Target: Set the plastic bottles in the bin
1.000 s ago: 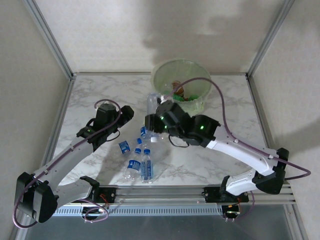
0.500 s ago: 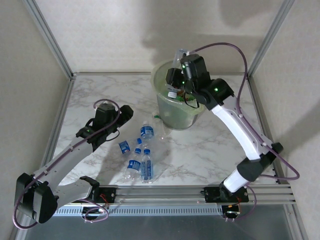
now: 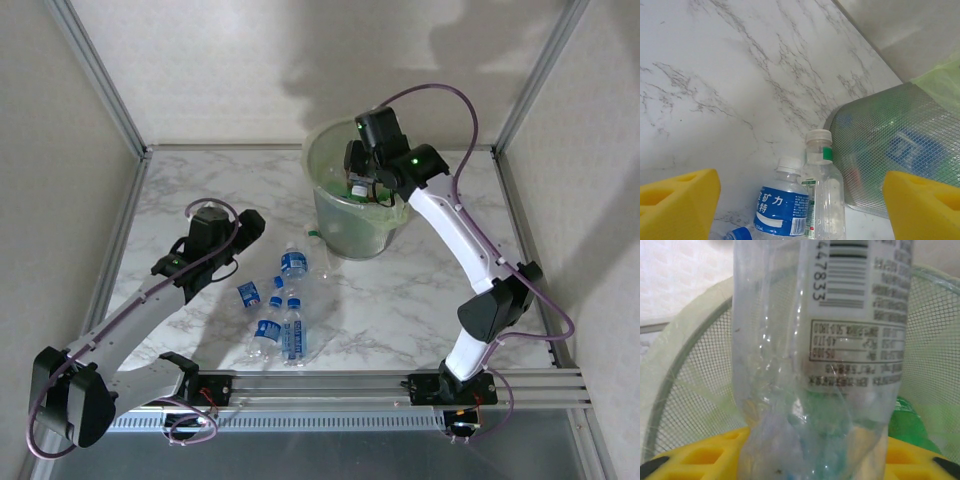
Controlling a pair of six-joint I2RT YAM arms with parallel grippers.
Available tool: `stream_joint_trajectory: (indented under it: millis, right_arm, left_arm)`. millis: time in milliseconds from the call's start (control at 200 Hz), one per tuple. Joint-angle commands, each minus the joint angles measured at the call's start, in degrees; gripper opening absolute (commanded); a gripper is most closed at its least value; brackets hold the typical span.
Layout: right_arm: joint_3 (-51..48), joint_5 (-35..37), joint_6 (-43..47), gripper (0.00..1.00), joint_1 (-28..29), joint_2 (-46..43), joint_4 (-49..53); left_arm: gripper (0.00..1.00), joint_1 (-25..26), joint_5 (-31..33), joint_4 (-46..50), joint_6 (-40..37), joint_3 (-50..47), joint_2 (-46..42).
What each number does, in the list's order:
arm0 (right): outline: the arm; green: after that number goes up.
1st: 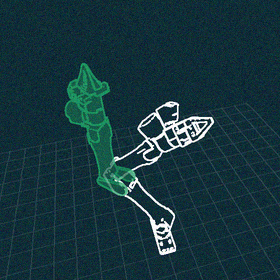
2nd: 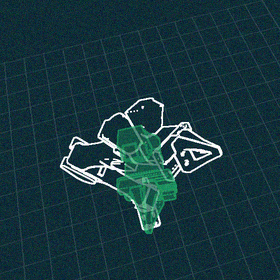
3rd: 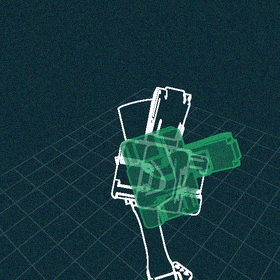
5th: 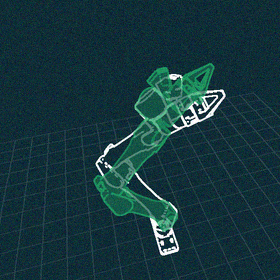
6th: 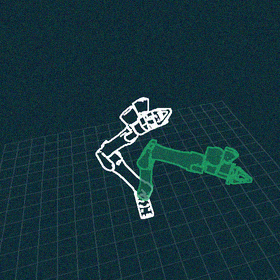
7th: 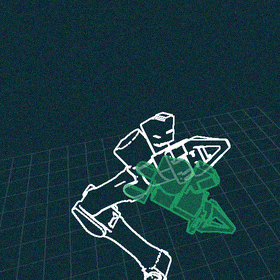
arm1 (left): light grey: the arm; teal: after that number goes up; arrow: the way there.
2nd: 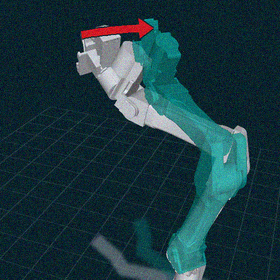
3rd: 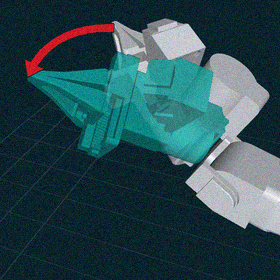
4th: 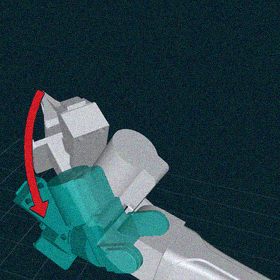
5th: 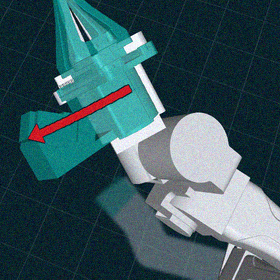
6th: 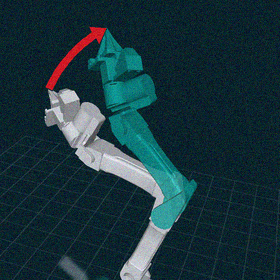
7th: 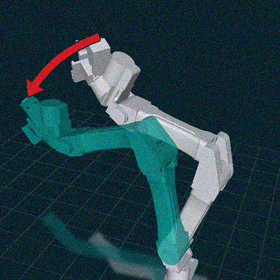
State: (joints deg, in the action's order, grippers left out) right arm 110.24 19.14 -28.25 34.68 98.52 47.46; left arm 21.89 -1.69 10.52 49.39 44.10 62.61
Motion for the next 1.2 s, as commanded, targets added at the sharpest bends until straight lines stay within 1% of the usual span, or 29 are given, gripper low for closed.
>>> stream_joint_trajectory:
  millis: [0,85,145,325,516,716,741,851,946,1046,1192]
  right_arm:
    - [-2.3,2.1,0.4,0.61,-0.2,-0.5,0.8]
    - [-3.9,2.1,0.2,0.73,-0.2,-1.5,0.3]
    - [-4.2,2.3,0.2,0.76,-0.2,-1.9,0.3]
    - [-2.6,2.4,0.4,0.76,-0.2,-2.1,0.7]
    - [-3.2,-1.4,0.4,0.75,0.6,-5.9,-2.2]
    - [-6.4,-3.4,1.3,0.75,4.8,-11.4,-6.7]
    - [-6.6,-3.5,1.4,0.75,6.9,-11.9,-7.1]
    - [-8.3,-3.1,2.5,0.75,11.6,-13.6,-9.0]
    - [-10.3,-2.4,2.8,0.76,15.2,-14.5,-10.5]
    - [-13.1,-1.8,2.2,0.77,16.9,-15.1,-11.7]
    - [-16.6,-1.6,1.0,0.77,17.6,-15.4,-12.2]
  left_arm:
    - [0.84,-0.6,-0.3,-1.2,0.5,-0.8,-0.4]
    - [0.84,-0.7,-0.5,-1.4,0.6,-0.7,-0.4]
    - [0.84,-0.8,-0.5,-1.2,0.5,-0.7,-0.4]
    - [0.84,-0.9,-0.4,-0.7,0.4,-0.7,-0.9]
    - [0.84,-1.1,0.1,0.5,0.5,-1.3,-2.3]
    - [0.85,-1.5,-0.1,2.8,0.9,-2.5,-4.3]
    - [0.85,-1.4,-0.2,3.2,1.0,-2.6,-4.5]
    - [0.86,-1.6,-0.6,5.4,1.1,-2.8,-6.1]
    - [0.87,-1.5,-2.8,6.6,1.9,-4.0,-7.7]
    - [0.87,-1.5,-5.2,8.2,4.0,-5.9,-9.6]
    - [0.88,-1.3,-7.2,11.5,8.3,-9.2,-13.8]
